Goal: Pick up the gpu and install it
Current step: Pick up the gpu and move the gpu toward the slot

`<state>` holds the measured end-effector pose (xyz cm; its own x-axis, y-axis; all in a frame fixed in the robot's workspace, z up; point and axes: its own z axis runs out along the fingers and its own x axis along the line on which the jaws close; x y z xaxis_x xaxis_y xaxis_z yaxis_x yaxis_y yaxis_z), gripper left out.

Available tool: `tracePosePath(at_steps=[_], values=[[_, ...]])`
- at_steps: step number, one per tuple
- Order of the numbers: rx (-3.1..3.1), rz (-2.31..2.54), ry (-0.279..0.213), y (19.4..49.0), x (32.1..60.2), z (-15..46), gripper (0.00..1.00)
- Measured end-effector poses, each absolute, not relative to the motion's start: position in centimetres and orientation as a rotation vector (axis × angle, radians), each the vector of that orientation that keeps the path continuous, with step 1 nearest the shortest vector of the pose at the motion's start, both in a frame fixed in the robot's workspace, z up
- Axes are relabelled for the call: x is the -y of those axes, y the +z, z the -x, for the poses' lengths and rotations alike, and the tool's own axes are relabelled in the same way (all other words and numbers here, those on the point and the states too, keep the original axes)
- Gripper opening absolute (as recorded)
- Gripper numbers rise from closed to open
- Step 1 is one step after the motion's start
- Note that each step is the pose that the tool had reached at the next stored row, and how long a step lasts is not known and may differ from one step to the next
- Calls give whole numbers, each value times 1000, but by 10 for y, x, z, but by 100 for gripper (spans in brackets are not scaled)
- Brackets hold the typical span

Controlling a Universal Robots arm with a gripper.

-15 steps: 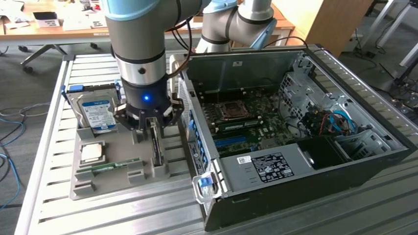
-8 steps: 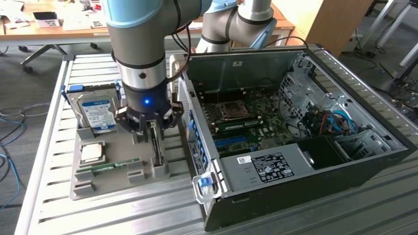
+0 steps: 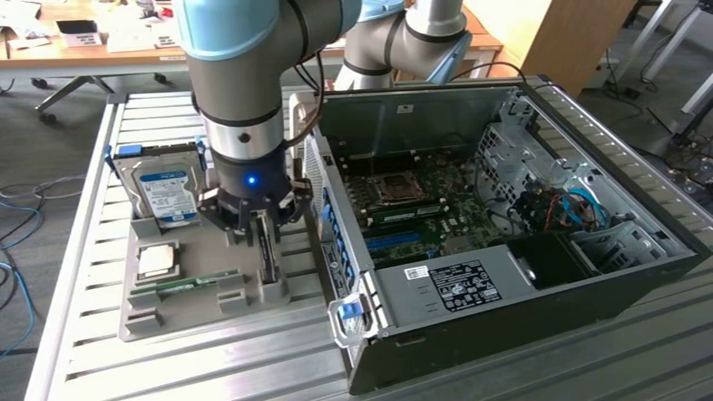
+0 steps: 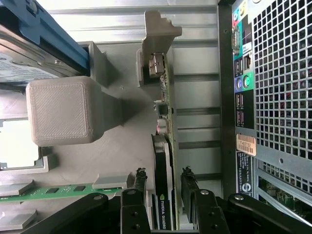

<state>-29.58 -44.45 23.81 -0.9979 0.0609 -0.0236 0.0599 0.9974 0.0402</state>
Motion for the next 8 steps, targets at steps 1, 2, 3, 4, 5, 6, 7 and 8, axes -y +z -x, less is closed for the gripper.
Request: tracePosePath(at_steps=[1,2,3,4,5,6,7,8], values=[[-3115,-94,62,237,445,296,43],[-3115,-94,62,236,444,296,43],[-3115,-94,62,235,444,296,43],[-3115,-94,61,235,444,296,43],[-3115,-94,61,235,444,296,43],[-3115,-94,62,235,444,295,43],[-3115,-94,62,235,444,294,43],[-3115,-94,62,235,444,294,43]])
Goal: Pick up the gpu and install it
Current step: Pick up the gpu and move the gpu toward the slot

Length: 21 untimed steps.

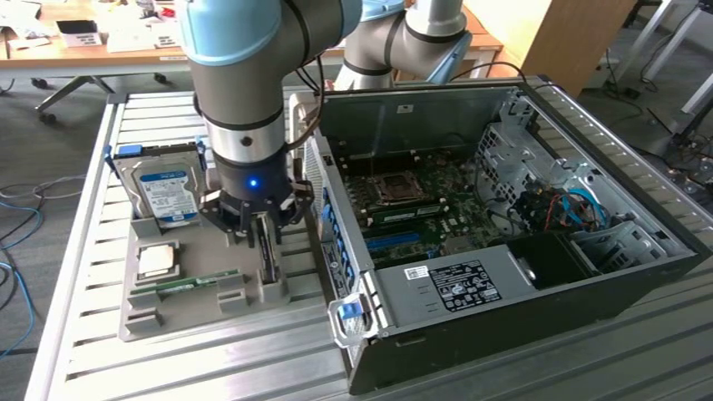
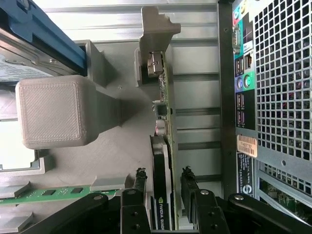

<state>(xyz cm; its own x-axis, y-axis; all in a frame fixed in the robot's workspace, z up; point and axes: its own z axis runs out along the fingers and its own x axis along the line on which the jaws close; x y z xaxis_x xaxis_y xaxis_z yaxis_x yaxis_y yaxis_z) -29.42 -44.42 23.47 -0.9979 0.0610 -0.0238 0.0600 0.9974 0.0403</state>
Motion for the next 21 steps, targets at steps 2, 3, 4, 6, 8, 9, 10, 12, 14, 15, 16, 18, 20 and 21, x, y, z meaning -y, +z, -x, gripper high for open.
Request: tracePosePath(at_steps=[2,3,4,6,8,9,10,12,14,15,16,18,20,21], values=[[-3115,-94,62,234,444,294,43],[-3114,-94,62,234,444,294,43],[-3115,-94,62,234,443,294,43],[-3115,-94,62,233,442,294,43],[-3115,-94,62,232,440,294,43],[-3114,-94,62,232,440,294,43],[-3115,-94,62,232,440,295,43],[-3115,-94,61,231,440,295,43],[-3115,-94,62,230,439,295,43],[-3115,-94,62,230,439,295,43],[-3115,-94,62,229,439,295,43],[-3115,-94,62,229,439,295,43],[-3115,-94,62,229,439,295,43],[-3115,-94,62,229,439,295,43]])
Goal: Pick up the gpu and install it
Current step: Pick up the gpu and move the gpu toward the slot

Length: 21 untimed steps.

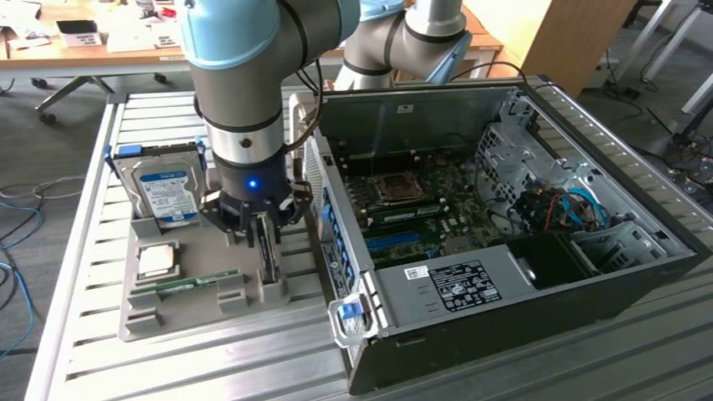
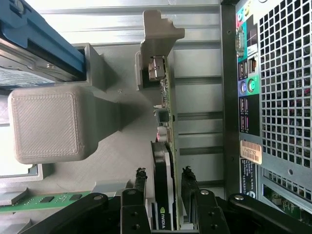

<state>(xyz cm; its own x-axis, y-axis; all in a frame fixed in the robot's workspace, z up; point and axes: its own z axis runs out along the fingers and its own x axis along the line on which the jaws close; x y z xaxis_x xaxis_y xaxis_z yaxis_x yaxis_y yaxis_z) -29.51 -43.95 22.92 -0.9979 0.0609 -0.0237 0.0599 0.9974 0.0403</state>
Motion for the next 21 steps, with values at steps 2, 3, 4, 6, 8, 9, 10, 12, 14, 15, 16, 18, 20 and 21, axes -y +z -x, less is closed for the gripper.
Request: tracePosePath(at_steps=[2,3,4,6,8,9,10,12,14,15,16,18,20,21], values=[[-3115,-94,62,229,439,295,43],[-3115,-95,62,229,439,295,43],[-3115,-94,62,229,439,295,43],[-3115,-94,62,229,439,295,43],[-3115,-94,62,229,439,295,43],[-3115,-94,62,229,439,295,43],[-3115,-94,62,229,439,295,43],[-3115,-94,62,229,439,295,43],[-3115,-94,62,229,439,295,43],[-3115,-94,62,229,439,295,43],[-3115,-94,62,229,439,295,42],[-3115,-94,62,229,439,295,35],[-3115,-94,62,229,439,295,35],[-3115,-94,62,229,439,295,35]])
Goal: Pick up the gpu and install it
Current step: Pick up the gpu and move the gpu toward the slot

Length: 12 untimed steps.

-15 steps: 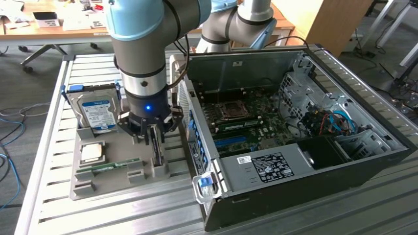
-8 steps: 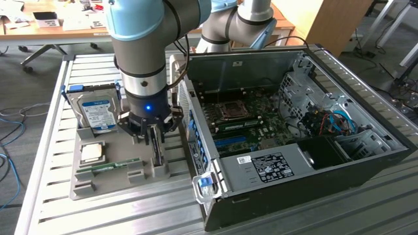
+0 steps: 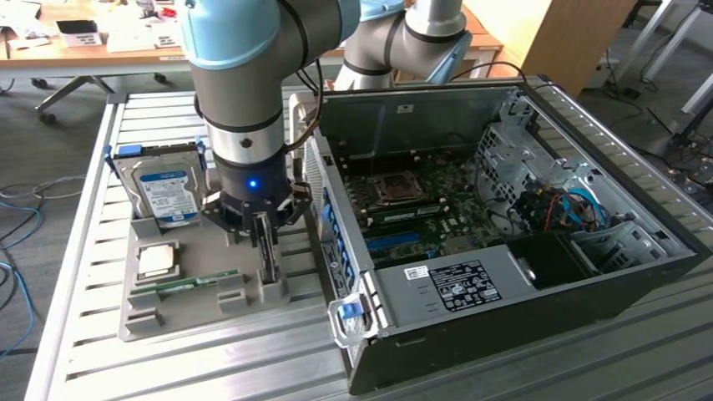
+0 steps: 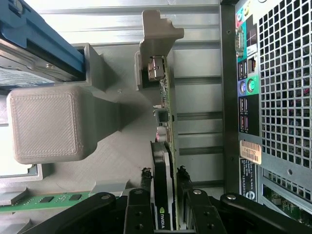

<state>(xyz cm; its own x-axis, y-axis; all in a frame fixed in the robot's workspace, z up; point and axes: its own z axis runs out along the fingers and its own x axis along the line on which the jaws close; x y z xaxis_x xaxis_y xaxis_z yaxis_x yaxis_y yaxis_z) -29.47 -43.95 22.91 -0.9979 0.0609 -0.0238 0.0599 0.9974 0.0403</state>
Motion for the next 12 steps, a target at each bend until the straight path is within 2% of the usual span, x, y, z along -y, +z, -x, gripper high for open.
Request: tracePosePath(at_steps=[5,6,12], values=[[-3115,-94,61,229,439,295,33],[-3115,-94,62,229,439,295,27],[-3115,-94,62,229,439,295,27]])
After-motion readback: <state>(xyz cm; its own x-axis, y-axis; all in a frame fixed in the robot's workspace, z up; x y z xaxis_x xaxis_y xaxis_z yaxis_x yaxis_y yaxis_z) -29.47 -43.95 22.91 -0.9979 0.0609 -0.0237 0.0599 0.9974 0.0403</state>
